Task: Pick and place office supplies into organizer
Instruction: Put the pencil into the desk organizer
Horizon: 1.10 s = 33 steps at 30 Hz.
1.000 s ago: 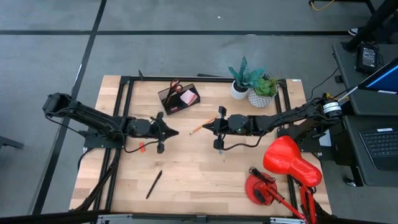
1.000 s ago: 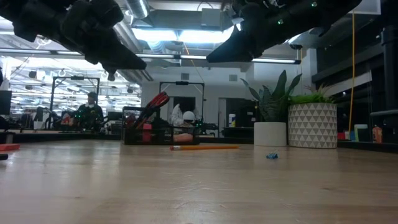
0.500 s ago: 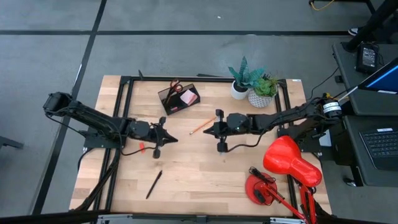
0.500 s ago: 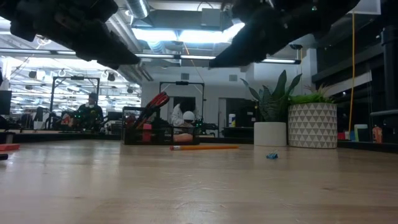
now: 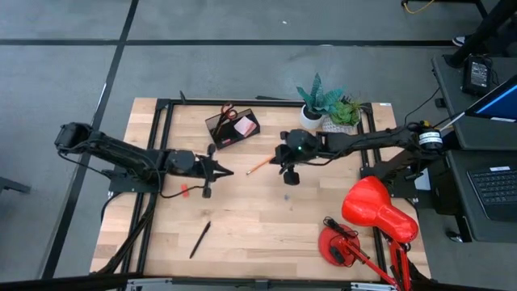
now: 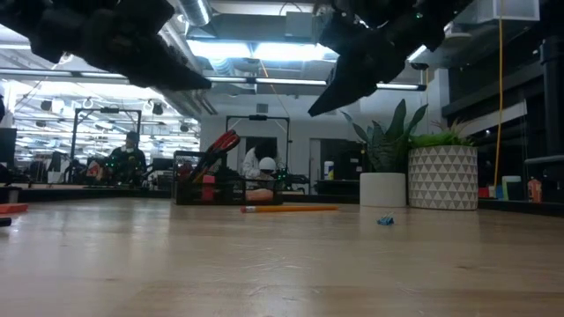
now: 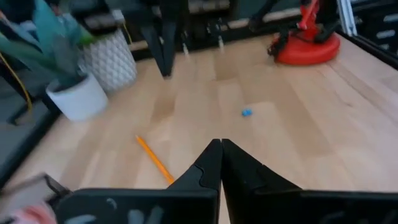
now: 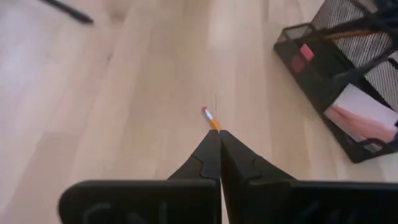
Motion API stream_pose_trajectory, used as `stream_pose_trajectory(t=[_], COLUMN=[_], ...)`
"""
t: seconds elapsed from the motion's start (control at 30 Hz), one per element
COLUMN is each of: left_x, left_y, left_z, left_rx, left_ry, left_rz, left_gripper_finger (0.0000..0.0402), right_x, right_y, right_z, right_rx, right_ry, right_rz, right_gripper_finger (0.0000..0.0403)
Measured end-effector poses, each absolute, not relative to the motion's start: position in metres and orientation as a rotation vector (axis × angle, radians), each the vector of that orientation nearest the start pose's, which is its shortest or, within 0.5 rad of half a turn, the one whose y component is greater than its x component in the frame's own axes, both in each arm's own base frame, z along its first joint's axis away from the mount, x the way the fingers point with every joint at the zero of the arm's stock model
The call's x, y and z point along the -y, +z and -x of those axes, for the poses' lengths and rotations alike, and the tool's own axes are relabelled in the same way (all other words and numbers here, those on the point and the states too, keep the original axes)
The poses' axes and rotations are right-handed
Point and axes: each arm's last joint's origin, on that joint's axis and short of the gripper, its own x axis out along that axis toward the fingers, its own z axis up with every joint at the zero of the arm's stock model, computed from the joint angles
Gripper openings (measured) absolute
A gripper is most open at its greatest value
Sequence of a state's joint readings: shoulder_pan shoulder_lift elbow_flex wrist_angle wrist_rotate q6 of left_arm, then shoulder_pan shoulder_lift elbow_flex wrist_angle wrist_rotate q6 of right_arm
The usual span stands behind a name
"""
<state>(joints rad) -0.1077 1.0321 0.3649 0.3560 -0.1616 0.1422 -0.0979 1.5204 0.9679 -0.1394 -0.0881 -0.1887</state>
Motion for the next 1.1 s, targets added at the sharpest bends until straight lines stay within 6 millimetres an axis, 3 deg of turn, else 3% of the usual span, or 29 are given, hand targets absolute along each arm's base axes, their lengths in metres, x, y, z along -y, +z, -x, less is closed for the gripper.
stream_pose_trajectory(t=[0.17,0.27,0.47,0.63,0.8,1.1], left_x=[0.005,-0.005,-0.017,-0.018,-0.018,-0.017], left_y=[0.195,0.184,0.177,0.176,0.174,0.168], left_z=[-0.203,-0.196,-0.186,-0.186,-0.185,-0.184], left_rx=[-0.251,-0.242,-0.21,-0.221,-0.241,-0.303], left_ry=[0.037,0.065,0.073,0.045,0.041,0.037], left_rz=[-0.218,-0.178,-0.104,-0.096,-0.122,-0.066], left_gripper_finger=[0.0002,0.0001,0.0003,0.0002,0.0002,0.0002], right_x=[0.035,0.045,0.068,0.074,0.067,0.06], right_y=[0.23,0.227,0.208,0.192,0.186,0.185], right_z=[-0.329,-0.339,-0.359,-0.367,-0.373,-0.378], right_rx=[-0.765,-0.82,-0.907,-0.972,-1.046,-1.097], right_ry=[0.089,0.112,0.176,0.167,0.181,0.104], right_rz=[0.192,0.22,0.183,0.12,0.104,0.243], right_gripper_finger=[0.0001,0.0001,0.0001,0.0006,0.0053,0.0158])
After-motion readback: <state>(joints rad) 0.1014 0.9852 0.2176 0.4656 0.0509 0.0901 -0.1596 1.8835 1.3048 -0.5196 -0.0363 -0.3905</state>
